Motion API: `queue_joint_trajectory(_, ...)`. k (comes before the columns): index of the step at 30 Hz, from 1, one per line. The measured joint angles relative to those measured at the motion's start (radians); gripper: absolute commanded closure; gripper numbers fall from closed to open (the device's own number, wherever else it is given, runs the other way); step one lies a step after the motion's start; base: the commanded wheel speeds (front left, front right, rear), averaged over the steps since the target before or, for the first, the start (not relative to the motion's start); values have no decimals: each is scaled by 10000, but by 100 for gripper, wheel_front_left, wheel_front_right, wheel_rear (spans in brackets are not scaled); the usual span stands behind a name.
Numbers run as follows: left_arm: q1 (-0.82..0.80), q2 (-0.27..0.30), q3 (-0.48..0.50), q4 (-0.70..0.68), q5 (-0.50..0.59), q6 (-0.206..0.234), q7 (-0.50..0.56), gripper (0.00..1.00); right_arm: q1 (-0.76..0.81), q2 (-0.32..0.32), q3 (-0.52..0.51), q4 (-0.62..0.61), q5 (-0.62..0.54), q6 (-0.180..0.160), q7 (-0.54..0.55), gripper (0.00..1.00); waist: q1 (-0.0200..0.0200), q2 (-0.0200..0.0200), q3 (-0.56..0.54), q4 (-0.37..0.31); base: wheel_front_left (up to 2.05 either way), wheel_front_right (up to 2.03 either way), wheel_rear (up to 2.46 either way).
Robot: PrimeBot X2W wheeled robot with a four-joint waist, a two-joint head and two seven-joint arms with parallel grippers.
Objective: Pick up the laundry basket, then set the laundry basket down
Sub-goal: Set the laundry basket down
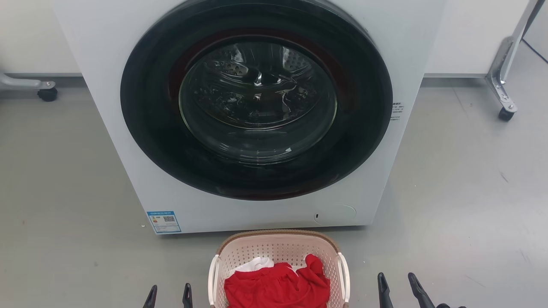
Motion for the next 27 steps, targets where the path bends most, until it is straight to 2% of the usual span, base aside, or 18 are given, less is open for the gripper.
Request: queue_joint_trajectory(27, 74, -148, 155, -224, 267, 0, 0, 0, 290, 82, -278, -669, -506, 0, 0, 0, 0, 0, 21, 4, 0, 0, 0)
